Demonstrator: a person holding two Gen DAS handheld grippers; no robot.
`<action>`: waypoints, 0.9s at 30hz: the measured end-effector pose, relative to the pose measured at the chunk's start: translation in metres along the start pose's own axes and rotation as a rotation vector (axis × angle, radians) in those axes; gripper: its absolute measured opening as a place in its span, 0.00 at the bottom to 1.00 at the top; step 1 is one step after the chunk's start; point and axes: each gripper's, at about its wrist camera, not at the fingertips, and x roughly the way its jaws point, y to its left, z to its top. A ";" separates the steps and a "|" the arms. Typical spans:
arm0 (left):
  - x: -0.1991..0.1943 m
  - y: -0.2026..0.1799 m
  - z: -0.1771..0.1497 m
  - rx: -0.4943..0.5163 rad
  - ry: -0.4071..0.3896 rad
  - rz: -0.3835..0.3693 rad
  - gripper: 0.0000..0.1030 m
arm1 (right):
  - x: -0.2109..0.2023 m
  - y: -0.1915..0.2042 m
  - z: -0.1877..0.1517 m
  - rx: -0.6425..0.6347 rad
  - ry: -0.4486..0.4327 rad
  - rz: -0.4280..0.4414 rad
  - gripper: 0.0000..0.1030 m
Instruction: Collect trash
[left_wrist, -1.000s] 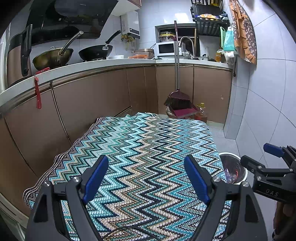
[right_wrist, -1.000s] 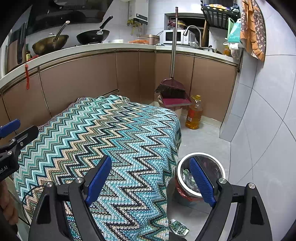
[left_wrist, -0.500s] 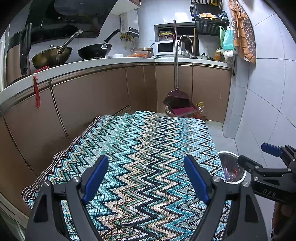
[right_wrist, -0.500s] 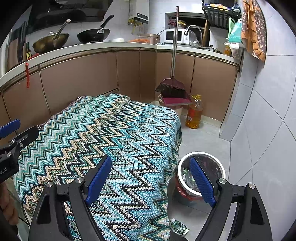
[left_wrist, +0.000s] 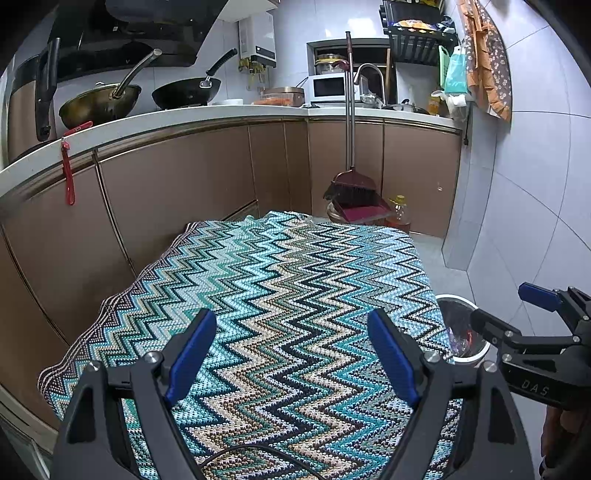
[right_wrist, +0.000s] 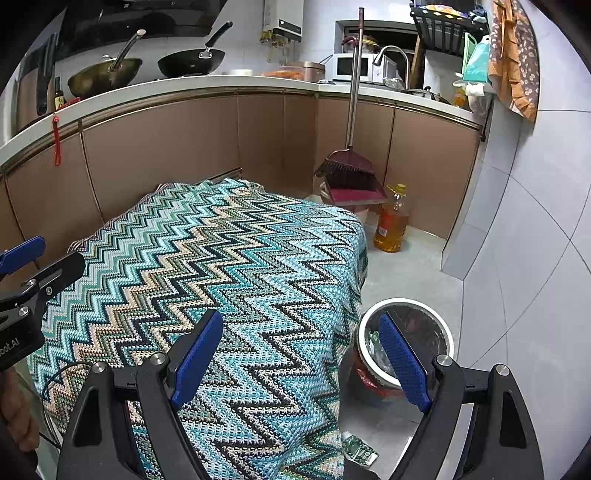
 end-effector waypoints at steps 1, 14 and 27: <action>0.001 0.000 -0.001 -0.002 0.002 0.000 0.81 | 0.001 0.000 0.000 -0.001 0.001 0.000 0.83; 0.009 0.004 -0.003 -0.005 0.017 -0.004 0.81 | 0.008 0.004 -0.003 -0.001 0.018 -0.004 0.83; 0.010 0.002 -0.003 0.000 0.018 -0.006 0.81 | 0.008 0.004 -0.003 0.000 0.012 -0.009 0.83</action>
